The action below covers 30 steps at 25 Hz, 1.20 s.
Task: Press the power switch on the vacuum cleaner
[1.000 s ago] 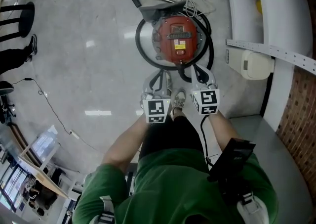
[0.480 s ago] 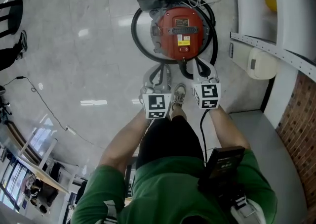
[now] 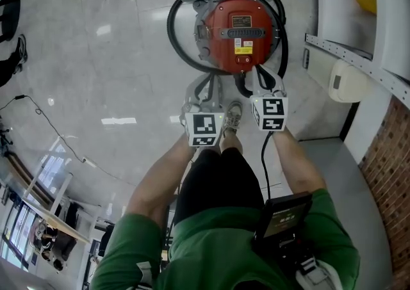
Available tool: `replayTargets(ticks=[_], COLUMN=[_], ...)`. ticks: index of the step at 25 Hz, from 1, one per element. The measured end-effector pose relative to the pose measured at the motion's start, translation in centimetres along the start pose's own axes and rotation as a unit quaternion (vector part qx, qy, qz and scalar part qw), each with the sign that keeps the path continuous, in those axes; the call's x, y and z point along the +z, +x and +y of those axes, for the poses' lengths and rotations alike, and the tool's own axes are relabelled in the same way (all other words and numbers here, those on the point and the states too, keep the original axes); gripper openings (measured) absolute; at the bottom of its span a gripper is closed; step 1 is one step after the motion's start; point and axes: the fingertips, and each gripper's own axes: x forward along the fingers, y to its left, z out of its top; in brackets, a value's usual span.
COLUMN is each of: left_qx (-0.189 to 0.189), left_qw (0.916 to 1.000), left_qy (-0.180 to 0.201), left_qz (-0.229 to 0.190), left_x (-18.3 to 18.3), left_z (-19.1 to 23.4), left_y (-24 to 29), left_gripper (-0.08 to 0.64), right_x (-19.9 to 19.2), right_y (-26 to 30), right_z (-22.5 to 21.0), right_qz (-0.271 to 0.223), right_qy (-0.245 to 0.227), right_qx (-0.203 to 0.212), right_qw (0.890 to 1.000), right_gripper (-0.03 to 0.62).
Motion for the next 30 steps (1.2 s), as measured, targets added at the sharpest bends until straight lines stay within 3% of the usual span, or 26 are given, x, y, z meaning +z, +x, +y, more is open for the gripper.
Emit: replayTargets(ticks=[11,30], left_qx=[0.001,-0.004], left_qw=[0.9998,0.9997], left_qy=[-0.002,-0.011], left_qz=[0.019,0.020], left_x=[-2.2,-2.6], left_z=[1.0,1.7], left_y=[2.3,3.4], left_gripper=[0.012,0.012], right_x=[-2.3,-3.4], right_y=[2.9,4.3], right_z=[-0.4,-0.8], right_qz=[0.024,0.045], right_qy=[0.015,0.033], right_qx=[0.006,0.001], right_qw=[1.000,0.998], right_gripper=[0.021,0.021])
